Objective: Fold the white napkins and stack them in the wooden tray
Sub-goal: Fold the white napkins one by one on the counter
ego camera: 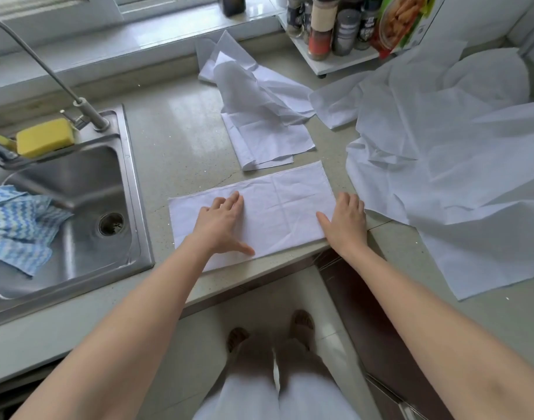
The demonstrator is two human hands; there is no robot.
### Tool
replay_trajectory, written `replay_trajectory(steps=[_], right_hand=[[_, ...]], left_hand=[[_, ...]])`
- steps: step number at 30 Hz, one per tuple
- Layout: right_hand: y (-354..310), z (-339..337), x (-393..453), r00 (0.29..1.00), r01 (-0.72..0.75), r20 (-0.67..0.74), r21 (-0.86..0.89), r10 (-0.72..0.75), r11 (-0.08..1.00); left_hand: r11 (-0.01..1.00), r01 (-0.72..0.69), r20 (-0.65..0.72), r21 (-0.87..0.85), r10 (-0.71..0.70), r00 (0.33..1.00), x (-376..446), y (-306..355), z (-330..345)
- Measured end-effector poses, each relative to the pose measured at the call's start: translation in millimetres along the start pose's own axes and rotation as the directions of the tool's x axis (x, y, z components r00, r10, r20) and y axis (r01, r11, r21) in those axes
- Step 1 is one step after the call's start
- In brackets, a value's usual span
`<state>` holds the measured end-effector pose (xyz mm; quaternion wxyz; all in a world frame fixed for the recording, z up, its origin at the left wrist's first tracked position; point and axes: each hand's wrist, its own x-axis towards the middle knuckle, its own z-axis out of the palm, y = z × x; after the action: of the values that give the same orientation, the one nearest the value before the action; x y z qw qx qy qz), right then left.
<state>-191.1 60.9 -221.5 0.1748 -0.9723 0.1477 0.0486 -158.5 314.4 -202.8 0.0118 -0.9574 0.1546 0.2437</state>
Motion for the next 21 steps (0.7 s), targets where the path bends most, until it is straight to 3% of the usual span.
replay_trajectory(steps=[4,7,13,21], right_hand=[[-22,-3,14,0.987,-0.152,0.052,-0.016,0.153,0.988],[-25,-4,26,0.968,-0.222,0.144,0.097,0.207,0.97],[-10,-8,30,0.98,-0.169,0.164,0.382,0.113,0.909],[1,-26,37,0.987,-0.152,0.121,0.466,0.108,0.872]], left_hand=[[0.999,0.015,0.036,0.049,-0.017,0.999,3,7,-4],[0.997,0.027,0.045,0.07,-0.031,0.999,6,11,-6],[0.997,0.035,0.099,0.074,-0.042,0.994,14,16,-11],[0.996,0.066,0.113,0.063,-0.073,0.991,18,29,-14]])
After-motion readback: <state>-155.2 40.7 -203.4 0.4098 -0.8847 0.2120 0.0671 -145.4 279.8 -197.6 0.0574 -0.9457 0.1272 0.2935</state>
